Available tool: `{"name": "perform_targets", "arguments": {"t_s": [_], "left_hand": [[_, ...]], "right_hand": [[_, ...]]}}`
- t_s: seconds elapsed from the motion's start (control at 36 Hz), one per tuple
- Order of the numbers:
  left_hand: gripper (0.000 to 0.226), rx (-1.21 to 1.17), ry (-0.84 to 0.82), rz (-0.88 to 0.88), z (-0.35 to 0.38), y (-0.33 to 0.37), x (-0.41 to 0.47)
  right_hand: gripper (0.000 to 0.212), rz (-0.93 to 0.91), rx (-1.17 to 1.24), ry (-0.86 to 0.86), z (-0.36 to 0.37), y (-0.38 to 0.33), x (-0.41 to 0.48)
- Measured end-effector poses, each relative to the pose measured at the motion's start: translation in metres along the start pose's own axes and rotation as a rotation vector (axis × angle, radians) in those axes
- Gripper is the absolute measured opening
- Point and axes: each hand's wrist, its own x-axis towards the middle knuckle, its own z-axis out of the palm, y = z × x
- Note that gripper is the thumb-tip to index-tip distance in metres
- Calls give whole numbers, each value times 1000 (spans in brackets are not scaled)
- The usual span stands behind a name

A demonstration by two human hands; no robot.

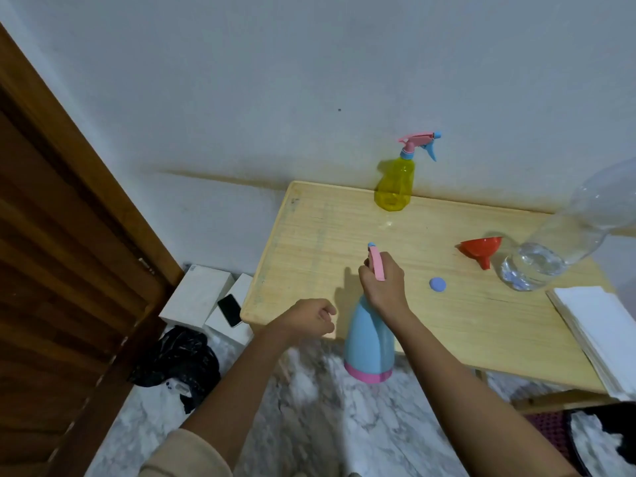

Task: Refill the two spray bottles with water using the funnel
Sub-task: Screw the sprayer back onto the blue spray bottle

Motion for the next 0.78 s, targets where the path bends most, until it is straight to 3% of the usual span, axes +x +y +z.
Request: {"name": "perform_targets", "arguments": {"t_s": [0.14,0.19,0.25,0.33,0.39,0.56,0.69,0.78], "left_hand": [[74,-137,-218,291,0,39,3],[90,-131,-147,364,6,51,11],[98,-121,38,363,14,63,21],[80,-130,272,312,18,84,38],[69,-104,304,310,16,94,52],[81,-81,70,370,-5,114,98],[64,-150,-82,405,-2,141,141],[67,-193,-110,420,11,159,177]], "right_hand": [[20,-116,7,133,-11,-21,15],[19,-144,-5,183,-16,-32,23],[16,-172,8,232,-22,-41,32],[28,-188,-12,240,-29,-46,48],[37,-192,-67,181,-38,-45,61],[47,-155,-32,-56,-96,-24,103],[47,-191,-58,116,-121,-7,135],[49,-198,-91,237,-133,4,160]]}}
